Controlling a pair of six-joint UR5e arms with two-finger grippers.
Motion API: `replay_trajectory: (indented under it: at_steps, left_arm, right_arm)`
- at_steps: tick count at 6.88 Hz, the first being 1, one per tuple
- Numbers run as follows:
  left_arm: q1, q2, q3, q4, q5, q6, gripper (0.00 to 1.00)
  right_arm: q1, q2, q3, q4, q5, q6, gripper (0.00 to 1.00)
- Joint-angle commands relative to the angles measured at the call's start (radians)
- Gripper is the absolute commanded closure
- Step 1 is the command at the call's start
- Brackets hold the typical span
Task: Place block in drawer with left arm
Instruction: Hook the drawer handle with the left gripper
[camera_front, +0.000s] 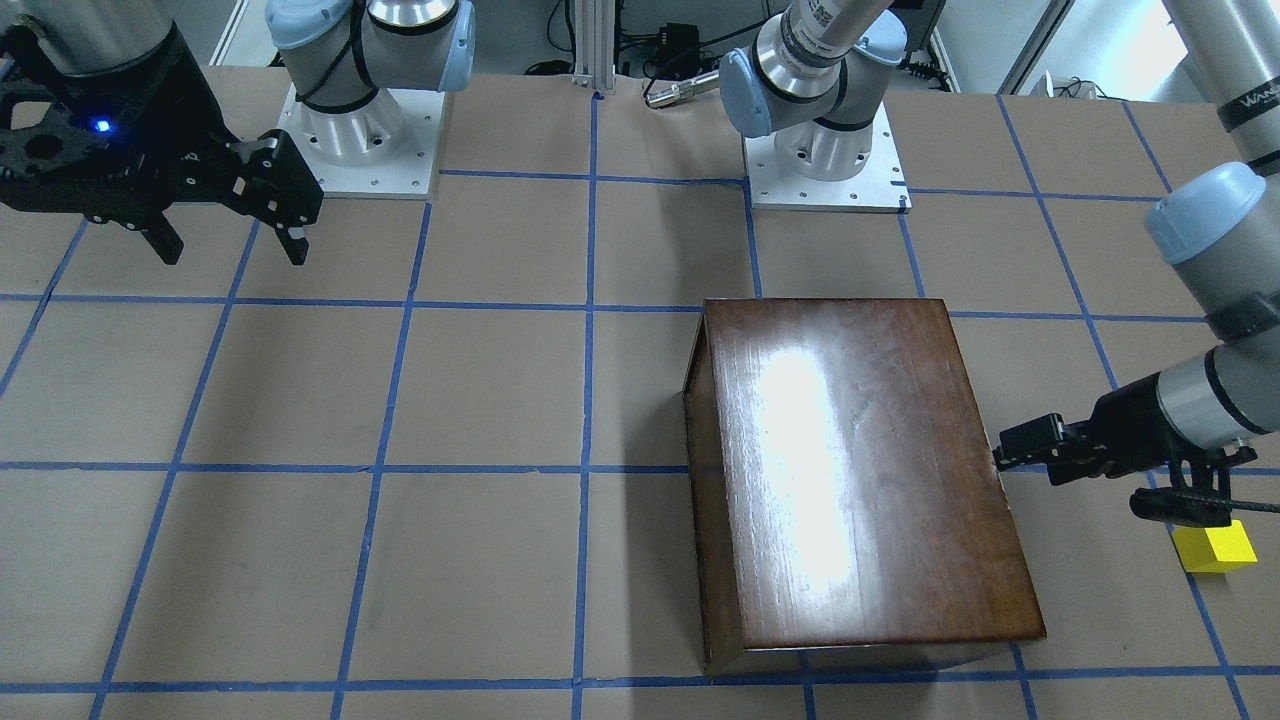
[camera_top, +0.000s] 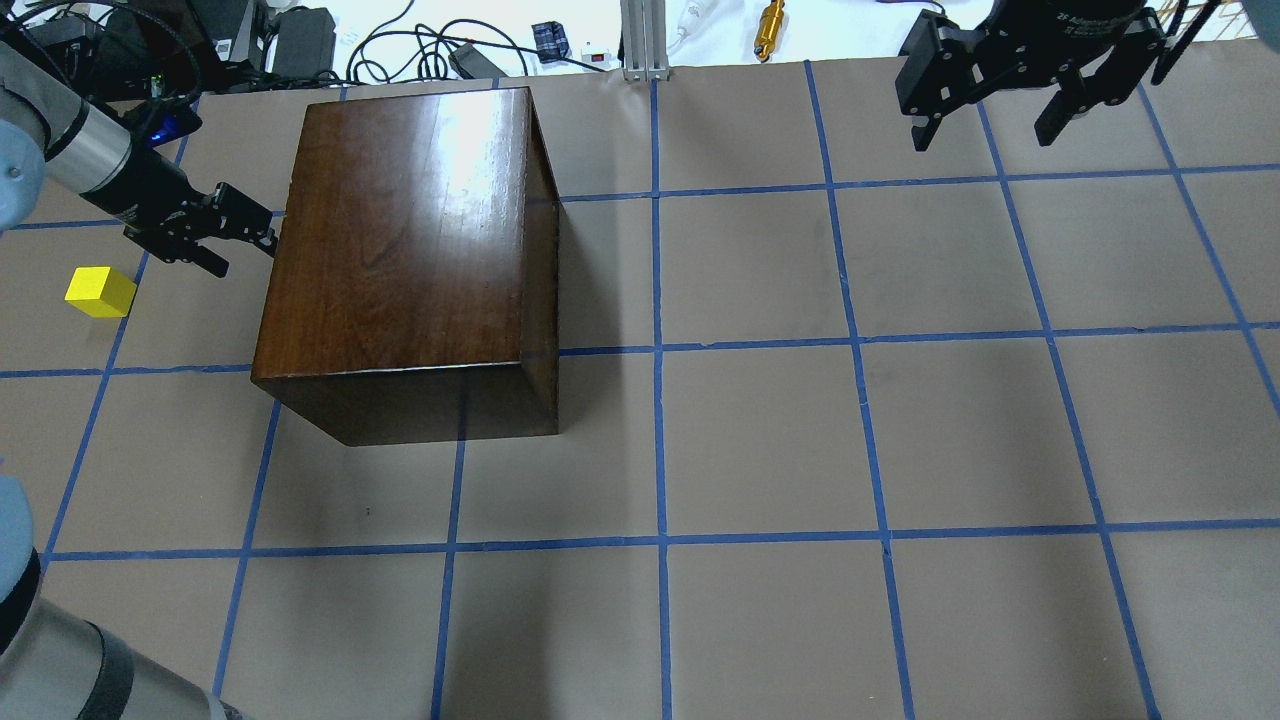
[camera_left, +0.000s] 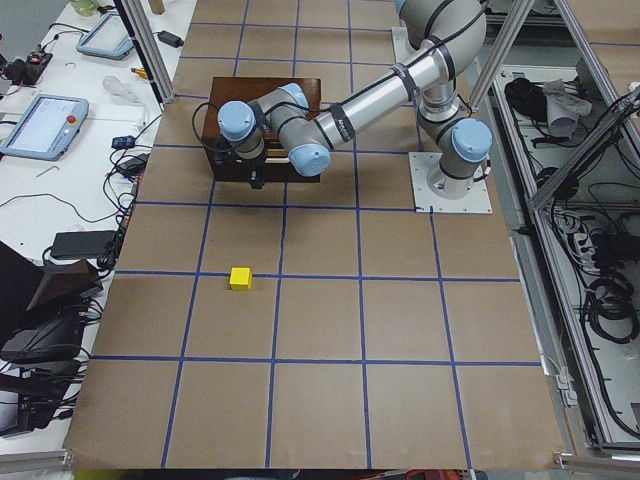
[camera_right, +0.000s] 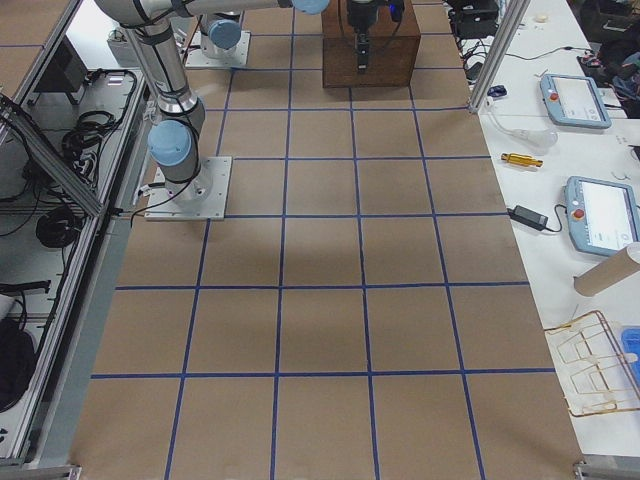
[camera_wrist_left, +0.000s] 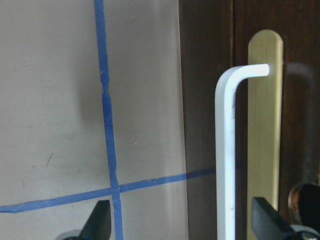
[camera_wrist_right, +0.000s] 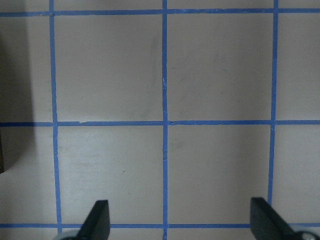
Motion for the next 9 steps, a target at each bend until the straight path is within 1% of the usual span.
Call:
replay_trajectory:
  at_steps: [1,9]
  left_arm:
    - [0.001,-0.009,-0.004,0.002,-0.027,-0.004,0.0]
    - [0.024,-0.053,-0.007,0.005,-0.02,0.004,0.0]
  right_arm:
    - [0.0,0.0,0.0,0.0,-0.001,0.0,0.0]
    - [0.0,-0.001,0.0,0.0,0.0,0.0,0.0]
